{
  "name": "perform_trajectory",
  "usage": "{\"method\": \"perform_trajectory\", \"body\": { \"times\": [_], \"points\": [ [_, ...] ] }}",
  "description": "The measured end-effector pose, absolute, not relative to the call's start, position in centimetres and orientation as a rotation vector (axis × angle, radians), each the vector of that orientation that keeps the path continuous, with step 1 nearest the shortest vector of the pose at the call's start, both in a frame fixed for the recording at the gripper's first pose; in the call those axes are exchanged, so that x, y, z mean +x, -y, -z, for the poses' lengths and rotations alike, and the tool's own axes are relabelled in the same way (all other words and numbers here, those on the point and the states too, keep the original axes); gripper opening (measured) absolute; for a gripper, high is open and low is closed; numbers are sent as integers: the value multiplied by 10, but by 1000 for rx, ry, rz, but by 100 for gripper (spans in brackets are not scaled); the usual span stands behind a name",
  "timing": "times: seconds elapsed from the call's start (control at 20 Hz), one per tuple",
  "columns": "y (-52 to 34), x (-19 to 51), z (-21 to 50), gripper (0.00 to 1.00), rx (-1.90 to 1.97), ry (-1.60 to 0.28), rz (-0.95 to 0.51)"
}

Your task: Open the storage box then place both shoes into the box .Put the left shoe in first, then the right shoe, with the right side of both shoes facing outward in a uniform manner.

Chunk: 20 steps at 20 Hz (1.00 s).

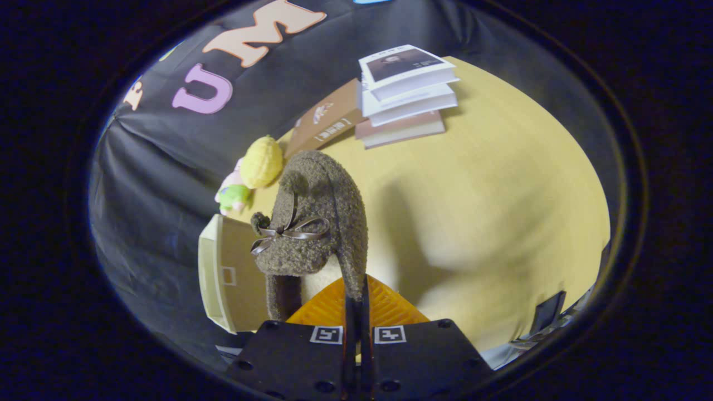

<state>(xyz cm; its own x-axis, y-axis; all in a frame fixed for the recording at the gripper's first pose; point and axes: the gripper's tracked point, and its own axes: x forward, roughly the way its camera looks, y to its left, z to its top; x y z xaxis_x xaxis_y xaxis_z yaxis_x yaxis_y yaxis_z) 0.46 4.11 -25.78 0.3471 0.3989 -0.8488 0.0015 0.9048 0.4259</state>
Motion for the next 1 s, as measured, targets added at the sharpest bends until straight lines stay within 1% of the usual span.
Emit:
{"method": "perform_trajectory", "body": {
  "times": [0.25, 0.4, 0.55, 0.85, 1.0],
  "points": [
    [-130, -3, 211, 7, 429, -1180, -424],
    [-195, -22, 187, 7, 474, -1224, -554],
    [-244, -41, 177, 7, 457, -1270, -632],
    [-313, -77, 224, 7, 309, -1353, -595],
    [-325, -79, 252, 7, 202, -1335, -528]
  ]
}}
